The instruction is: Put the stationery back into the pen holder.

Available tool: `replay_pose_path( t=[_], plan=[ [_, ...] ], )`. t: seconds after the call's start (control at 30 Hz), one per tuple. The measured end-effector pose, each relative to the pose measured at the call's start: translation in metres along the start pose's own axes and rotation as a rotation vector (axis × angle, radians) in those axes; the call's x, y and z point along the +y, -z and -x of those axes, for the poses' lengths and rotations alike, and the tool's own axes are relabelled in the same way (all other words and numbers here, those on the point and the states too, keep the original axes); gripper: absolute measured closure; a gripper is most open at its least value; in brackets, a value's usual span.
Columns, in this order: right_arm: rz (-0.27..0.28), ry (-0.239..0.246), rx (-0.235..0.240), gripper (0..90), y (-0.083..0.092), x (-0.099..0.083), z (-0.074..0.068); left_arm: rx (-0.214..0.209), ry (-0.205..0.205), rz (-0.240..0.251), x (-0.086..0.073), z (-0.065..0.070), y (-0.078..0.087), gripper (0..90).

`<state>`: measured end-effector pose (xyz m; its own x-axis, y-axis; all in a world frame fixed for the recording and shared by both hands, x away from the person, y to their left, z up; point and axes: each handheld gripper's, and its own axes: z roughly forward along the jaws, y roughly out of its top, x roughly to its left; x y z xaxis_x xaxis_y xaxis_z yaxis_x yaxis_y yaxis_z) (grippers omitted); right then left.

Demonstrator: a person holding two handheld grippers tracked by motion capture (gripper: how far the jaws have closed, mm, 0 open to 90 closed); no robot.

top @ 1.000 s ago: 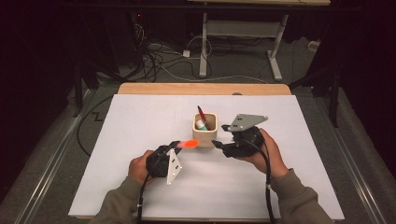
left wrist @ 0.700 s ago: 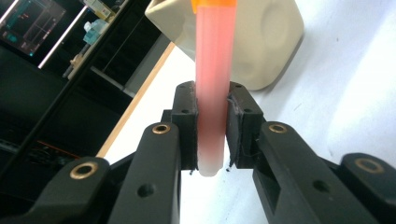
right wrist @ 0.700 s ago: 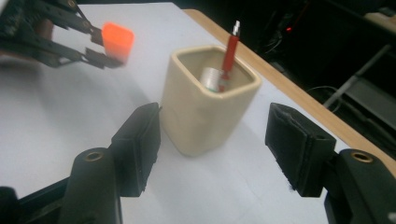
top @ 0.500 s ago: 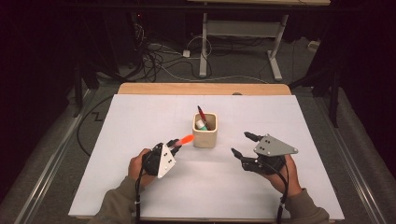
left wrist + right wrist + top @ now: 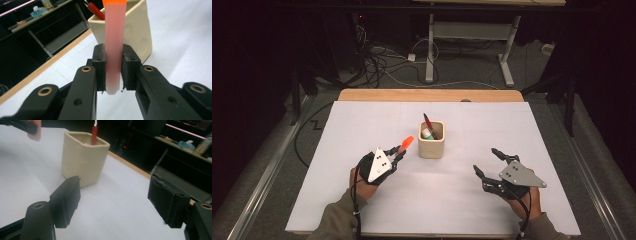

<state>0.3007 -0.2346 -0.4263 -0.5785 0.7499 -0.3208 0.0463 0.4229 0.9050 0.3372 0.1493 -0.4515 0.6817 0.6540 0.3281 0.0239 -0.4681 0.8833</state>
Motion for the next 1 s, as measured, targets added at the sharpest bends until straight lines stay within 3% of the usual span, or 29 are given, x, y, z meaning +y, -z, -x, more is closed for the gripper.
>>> replay_pose_path(
  t=[0.23, 0.5, 0.6, 0.73, 0.9, 1.0],
  plan=[
    [0.008, -0.016, -0.036, 26.6, 0.013, -0.016, 0.002, -0.023, 0.093, 0.052, 0.002, -0.008, 0.003, 74.3],
    [-0.005, -0.044, -0.041, 26.0, 0.030, -0.029, 0.004, -0.055, 0.195, 0.162, 0.012, -0.018, 0.004, 74.3],
    [-0.014, -0.059, -0.028, 25.3, 0.032, -0.035, 0.003, -0.072, 0.217, 0.187, 0.019, -0.017, 0.002, 74.2],
    [-0.033, -0.050, -0.051, 25.0, 0.032, -0.041, 0.000, -0.095, 0.243, 0.241, 0.031, -0.018, -0.002, 74.3],
    [-0.044, -0.041, -0.058, 25.0, 0.035, -0.044, -0.001, -0.118, 0.255, 0.272, 0.044, -0.020, -0.012, 74.2],
    [-0.044, -0.049, -0.049, 25.5, 0.037, -0.045, -0.001, -0.135, 0.283, 0.294, 0.049, -0.021, -0.019, 74.2]
  ],
)
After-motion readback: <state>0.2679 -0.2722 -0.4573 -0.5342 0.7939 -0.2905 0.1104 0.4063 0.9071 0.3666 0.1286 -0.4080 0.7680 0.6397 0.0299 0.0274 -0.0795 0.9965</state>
